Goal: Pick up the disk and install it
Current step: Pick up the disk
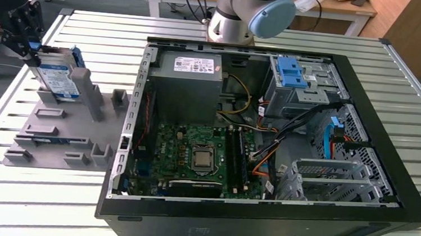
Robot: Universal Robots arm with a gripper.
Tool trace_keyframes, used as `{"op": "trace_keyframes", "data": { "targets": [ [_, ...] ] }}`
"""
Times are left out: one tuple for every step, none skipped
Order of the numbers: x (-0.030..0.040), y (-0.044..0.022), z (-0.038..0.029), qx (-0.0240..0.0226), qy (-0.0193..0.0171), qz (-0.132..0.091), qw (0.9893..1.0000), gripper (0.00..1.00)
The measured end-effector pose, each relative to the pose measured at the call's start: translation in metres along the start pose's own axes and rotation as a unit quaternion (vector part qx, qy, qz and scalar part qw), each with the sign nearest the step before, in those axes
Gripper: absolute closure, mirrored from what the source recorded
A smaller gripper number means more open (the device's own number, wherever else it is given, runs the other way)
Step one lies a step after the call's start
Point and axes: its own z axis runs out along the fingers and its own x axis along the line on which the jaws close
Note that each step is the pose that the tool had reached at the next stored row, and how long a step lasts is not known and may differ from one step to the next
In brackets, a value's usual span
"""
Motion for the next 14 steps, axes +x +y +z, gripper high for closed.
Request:
{"op": "trace_keyframes", "data": {
  "targets": [
    [0.0000,0.0000,0.0000,0.0000,0.0000,0.000,1.0000,0.64],
    [0.0000,0.0000,0.0000,0.0000,0.0000,0.000,1.0000,0.64],
    [0.0001,0.0000,0.0000,0.0000,0.0000,0.000,1.0000,0.64],
    [0.0001,0.0000,0.0000,0.0000,0.0000,0.000,1.0000,0.64],
    [0.0001,0.0000,0.0000,0.0000,0.0000,0.000,1.0000,0.64],
    [0.0001,0.0000,0.0000,0.0000,0.0000,0.000,1.0000,0.64],
    [0.0001,0.0000,0.0000,0.0000,0.0000,0.000,1.0000,0.64],
    [0.0001,0.0000,-0.0001,0.0000,0.0000,0.000,1.0000,0.64],
    [0.0001,0.0000,-0.0005,0.0000,0.0000,0.000,1.0000,0.64],
    [0.0001,0.0000,-0.0013,0.0001,0.0000,0.000,1.0000,0.64],
    [0.0001,0.0000,-0.0021,0.0000,0.0000,0.000,1.0000,0.64],
    [0.0001,0.0000,-0.0031,0.0000,0.0000,0.000,1.0000,0.64],
    [0.0001,0.0000,-0.0042,0.0000,0.0000,0.000,1.0000,0.64],
    [0.0001,0.0001,-0.0051,0.0000,0.0000,0.000,1.0000,0.64]
  ]
}}
